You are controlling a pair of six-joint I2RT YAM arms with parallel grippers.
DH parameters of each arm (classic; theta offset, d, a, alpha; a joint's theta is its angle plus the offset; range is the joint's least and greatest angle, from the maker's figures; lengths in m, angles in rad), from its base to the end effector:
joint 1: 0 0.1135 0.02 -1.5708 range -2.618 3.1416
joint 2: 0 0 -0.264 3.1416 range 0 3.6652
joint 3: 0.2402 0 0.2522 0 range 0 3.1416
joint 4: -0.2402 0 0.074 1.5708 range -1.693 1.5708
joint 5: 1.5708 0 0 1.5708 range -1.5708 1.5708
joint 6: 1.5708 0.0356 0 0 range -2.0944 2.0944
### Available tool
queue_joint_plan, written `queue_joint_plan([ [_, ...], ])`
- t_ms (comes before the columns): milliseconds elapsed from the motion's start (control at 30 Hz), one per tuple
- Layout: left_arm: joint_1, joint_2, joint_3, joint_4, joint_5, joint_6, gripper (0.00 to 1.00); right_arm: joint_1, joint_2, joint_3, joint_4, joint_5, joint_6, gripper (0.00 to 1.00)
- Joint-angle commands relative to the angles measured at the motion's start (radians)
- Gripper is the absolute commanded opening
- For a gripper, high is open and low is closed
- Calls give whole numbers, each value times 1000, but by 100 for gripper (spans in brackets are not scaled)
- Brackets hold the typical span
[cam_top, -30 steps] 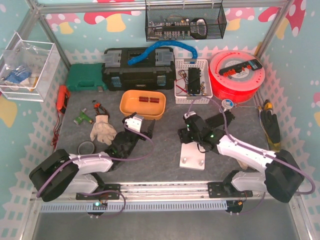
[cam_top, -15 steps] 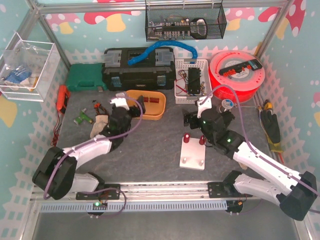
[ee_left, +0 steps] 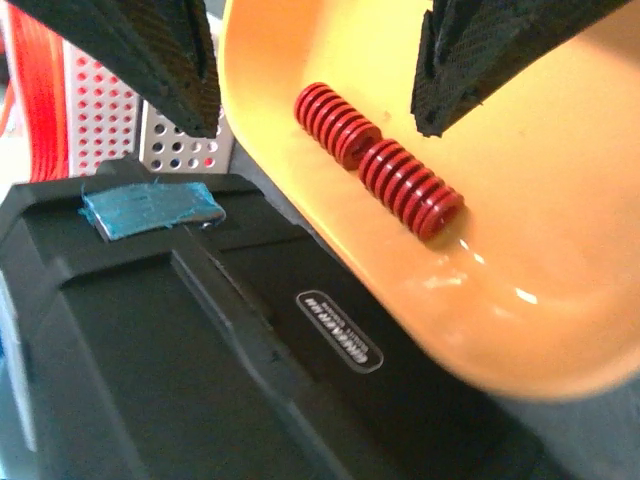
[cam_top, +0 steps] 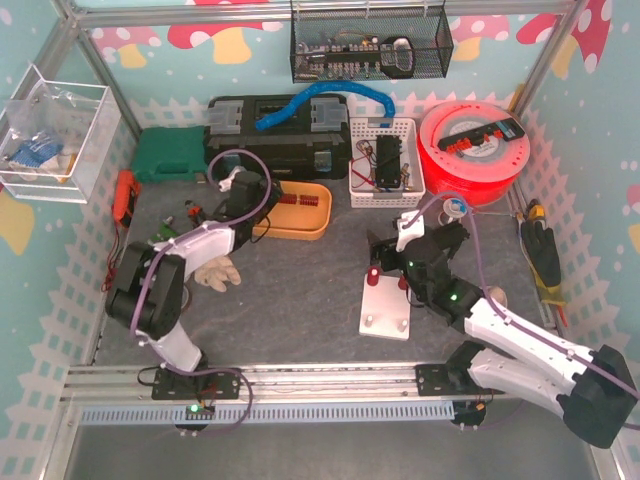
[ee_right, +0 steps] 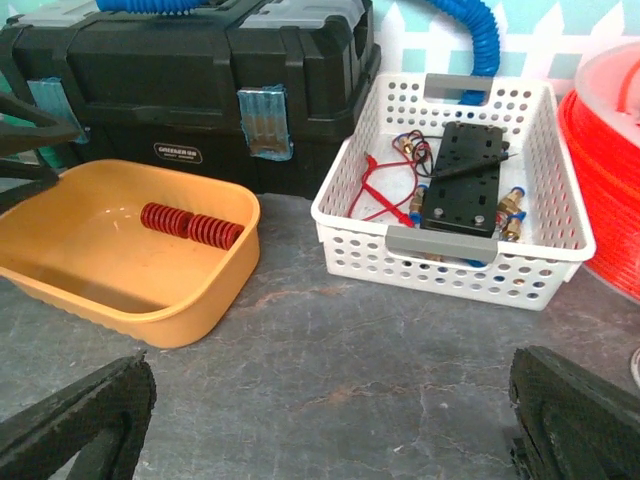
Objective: Install the large spring
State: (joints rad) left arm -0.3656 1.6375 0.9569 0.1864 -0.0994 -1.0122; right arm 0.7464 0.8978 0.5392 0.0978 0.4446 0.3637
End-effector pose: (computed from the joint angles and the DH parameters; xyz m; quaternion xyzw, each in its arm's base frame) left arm 0.3394 -0.1261 0.2175 -0.2966 0.8050 -0.2926 0.4224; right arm 0.1634 0.1303 0.2628 -0.0153 0.7850 0.1645 0.5971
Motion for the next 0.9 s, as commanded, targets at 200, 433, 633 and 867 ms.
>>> queue_joint_plan([
  [200, 7, 222, 125, -34, 129, -342, 41, 4, 18, -16, 72, 0, 17, 95],
  [433, 5, 301, 173, -66, 123, -394, 37, 4, -13, -27, 75, 11, 11, 95],
  [633, 5, 354, 217, -82, 106, -378, 40, 3, -11, -28, 75, 14, 6, 95],
  [867, 6, 391, 268, -132, 100, -369, 40, 4, -15, -28, 75, 14, 1, 95],
])
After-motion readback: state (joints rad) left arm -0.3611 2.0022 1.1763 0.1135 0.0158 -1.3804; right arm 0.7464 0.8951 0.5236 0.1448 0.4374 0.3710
